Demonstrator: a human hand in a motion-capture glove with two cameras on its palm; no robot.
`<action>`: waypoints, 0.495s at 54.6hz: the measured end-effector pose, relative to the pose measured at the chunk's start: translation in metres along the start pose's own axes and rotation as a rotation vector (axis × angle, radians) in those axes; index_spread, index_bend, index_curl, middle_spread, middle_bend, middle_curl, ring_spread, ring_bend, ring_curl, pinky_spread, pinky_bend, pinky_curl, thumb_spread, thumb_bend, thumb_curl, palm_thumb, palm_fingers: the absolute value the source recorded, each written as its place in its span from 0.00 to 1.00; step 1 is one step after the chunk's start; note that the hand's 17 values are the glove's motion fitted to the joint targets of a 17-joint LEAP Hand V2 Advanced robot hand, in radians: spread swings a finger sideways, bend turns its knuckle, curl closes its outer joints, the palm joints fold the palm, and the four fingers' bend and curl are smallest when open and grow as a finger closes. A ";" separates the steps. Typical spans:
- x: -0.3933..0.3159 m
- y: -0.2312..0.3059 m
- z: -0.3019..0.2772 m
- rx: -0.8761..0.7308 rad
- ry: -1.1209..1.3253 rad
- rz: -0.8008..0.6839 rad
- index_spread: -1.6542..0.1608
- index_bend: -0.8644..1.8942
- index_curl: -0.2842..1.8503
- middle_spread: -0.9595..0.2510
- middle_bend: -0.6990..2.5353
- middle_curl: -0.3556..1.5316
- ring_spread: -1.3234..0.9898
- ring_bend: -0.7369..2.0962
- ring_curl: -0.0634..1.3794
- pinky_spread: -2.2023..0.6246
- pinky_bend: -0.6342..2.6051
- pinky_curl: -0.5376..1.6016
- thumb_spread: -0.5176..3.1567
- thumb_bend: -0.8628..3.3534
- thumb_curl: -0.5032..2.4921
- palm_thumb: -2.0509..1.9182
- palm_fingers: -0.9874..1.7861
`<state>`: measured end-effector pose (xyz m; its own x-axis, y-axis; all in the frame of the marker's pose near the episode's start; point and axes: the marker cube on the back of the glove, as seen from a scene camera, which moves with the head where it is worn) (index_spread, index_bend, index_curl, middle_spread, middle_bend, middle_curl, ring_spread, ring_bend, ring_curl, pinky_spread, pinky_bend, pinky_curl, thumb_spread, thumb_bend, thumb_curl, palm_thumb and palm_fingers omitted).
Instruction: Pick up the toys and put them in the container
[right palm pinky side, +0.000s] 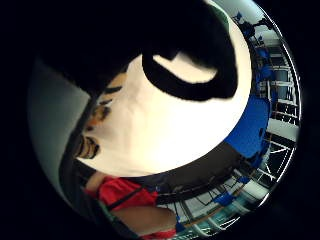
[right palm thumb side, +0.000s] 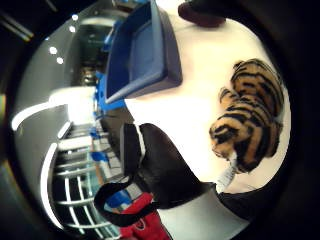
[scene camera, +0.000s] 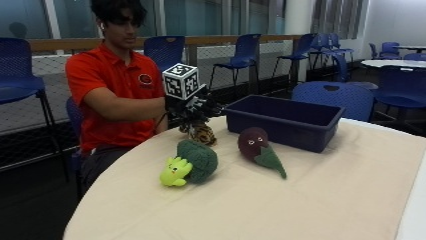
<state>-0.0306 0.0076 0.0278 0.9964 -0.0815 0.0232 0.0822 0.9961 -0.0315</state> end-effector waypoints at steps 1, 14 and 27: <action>-0.001 0.000 0.002 -0.003 0.005 0.000 0.72 0.38 0.28 0.68 0.26 0.32 0.55 0.32 0.16 0.81 0.43 0.42 0.47 0.19 0.22 0.49 0.33; 0.003 -0.006 0.028 -0.153 0.106 0.057 0.72 0.37 0.28 0.73 0.25 0.30 0.58 0.30 0.13 0.83 0.54 0.46 0.44 0.19 0.22 0.49 0.29; 0.014 -0.004 0.051 -0.217 0.225 0.078 0.72 0.37 0.28 0.78 0.24 0.29 0.60 0.32 0.12 0.82 0.58 0.46 0.44 0.20 0.23 0.51 0.29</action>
<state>-0.0184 0.0038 0.0791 0.9775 -0.0345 -0.2082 -0.0162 0.9713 -0.2371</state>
